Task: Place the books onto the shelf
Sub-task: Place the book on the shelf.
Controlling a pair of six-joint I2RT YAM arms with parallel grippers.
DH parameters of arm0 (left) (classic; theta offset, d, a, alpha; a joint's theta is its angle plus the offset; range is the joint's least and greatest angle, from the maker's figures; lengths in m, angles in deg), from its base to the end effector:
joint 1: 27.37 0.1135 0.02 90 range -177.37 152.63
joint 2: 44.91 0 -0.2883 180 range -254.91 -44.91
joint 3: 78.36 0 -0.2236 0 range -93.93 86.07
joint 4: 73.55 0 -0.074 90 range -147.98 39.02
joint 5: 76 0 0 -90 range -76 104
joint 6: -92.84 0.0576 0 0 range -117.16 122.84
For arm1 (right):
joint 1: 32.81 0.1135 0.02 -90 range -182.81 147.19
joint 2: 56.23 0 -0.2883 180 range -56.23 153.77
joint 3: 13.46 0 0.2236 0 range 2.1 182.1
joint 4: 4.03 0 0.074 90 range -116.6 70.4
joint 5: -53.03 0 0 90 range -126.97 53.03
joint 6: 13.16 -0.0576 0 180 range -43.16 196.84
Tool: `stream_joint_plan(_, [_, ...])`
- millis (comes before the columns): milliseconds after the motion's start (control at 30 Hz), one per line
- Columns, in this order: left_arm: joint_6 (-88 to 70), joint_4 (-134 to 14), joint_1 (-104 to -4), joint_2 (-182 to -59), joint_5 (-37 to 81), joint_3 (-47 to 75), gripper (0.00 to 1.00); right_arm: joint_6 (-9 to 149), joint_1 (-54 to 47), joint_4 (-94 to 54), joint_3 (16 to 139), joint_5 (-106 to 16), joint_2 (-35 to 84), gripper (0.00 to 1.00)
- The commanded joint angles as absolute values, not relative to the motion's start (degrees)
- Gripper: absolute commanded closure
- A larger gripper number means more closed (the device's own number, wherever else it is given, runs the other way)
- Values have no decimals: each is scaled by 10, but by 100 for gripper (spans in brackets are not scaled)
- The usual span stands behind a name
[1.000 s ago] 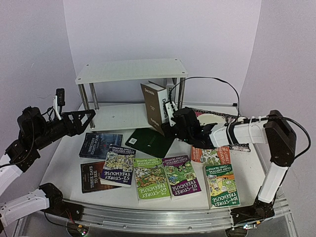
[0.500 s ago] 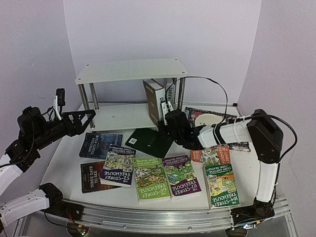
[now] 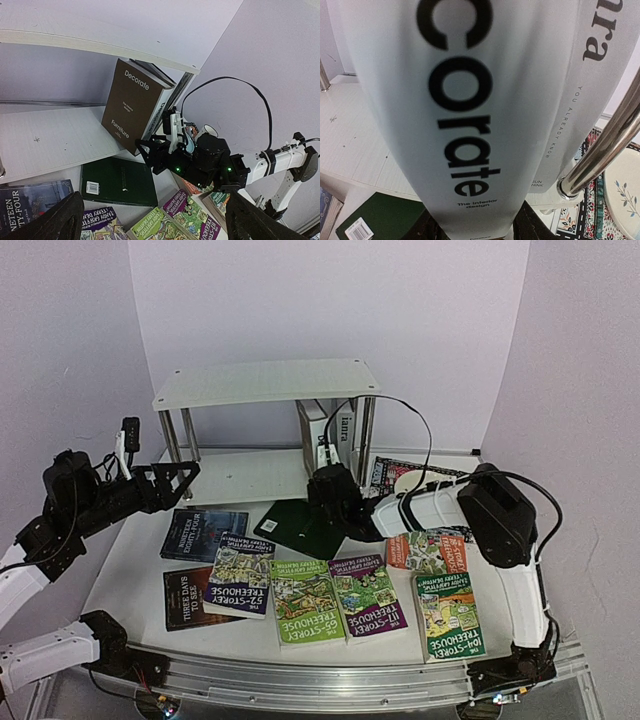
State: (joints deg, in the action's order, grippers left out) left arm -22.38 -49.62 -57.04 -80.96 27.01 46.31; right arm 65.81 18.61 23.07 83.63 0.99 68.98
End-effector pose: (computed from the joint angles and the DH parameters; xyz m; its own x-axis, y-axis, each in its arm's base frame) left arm 0.1045 -0.0745 0.3464 -0.3523 -0.2771 -0.8939 0.5827 0.6825 -0.4412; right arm 0.3413 0.3710 0.2415 -0.0554 0.1724 -0.9835 -0.2264 0.9572 0.1805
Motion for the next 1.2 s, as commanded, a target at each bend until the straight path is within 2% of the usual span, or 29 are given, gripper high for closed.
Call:
stream_joint_plan(0, [-211, -519, -569, -813, 280, 430, 0, 628, 188, 268, 898, 72, 721, 76])
stream_joint_plan(600, [-221, -517, -569, -808, 272, 439, 0, 623, 188, 205, 1038, 158, 823, 75])
stream_joint_plan(1167, [-227, -516, -569, -808, 274, 441, 0, 619, 167, 181, 1048, 132, 826, 76])
